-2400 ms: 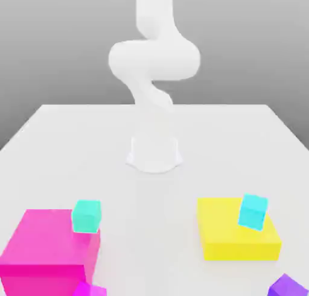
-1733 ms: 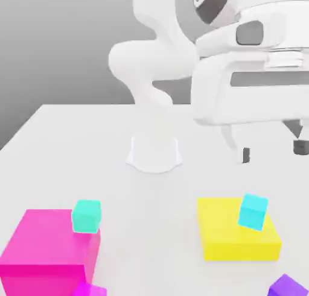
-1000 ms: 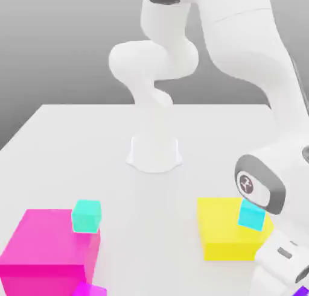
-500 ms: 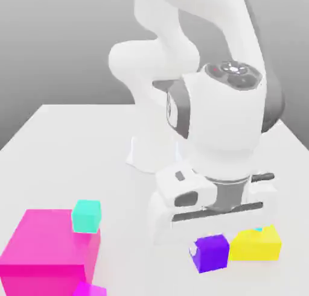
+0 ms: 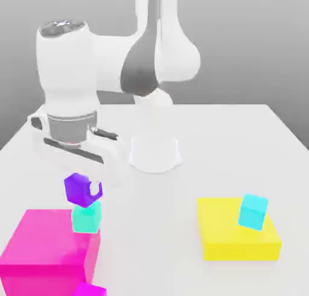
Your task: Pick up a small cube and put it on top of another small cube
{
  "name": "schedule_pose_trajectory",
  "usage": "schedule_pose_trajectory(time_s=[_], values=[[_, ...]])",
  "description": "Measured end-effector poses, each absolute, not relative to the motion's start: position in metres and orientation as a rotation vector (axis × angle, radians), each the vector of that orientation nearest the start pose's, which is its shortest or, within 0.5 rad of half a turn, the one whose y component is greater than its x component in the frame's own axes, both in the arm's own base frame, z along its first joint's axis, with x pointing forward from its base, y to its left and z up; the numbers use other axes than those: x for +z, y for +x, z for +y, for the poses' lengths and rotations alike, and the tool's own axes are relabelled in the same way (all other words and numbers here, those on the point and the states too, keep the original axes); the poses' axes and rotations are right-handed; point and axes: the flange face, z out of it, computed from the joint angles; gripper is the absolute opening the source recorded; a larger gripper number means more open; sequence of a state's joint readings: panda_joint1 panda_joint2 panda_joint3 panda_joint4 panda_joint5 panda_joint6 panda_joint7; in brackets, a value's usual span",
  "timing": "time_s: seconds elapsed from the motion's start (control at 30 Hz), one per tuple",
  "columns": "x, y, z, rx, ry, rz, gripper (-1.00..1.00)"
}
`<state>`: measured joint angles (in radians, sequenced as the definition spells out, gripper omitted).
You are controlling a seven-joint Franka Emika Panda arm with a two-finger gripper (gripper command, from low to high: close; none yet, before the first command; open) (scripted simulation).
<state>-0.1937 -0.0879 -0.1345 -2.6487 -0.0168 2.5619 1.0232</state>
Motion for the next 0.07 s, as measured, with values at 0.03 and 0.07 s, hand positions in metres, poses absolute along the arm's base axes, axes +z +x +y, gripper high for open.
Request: schedule_pose_trajectory(time_s=[0.03,0.07], values=[[0.2720,0.4000,-0.1350,0.001,-2.464,1.945,1.00],[0.2720,0.4000,-0.1350,0.001,-2.464,1.945,1.00]])
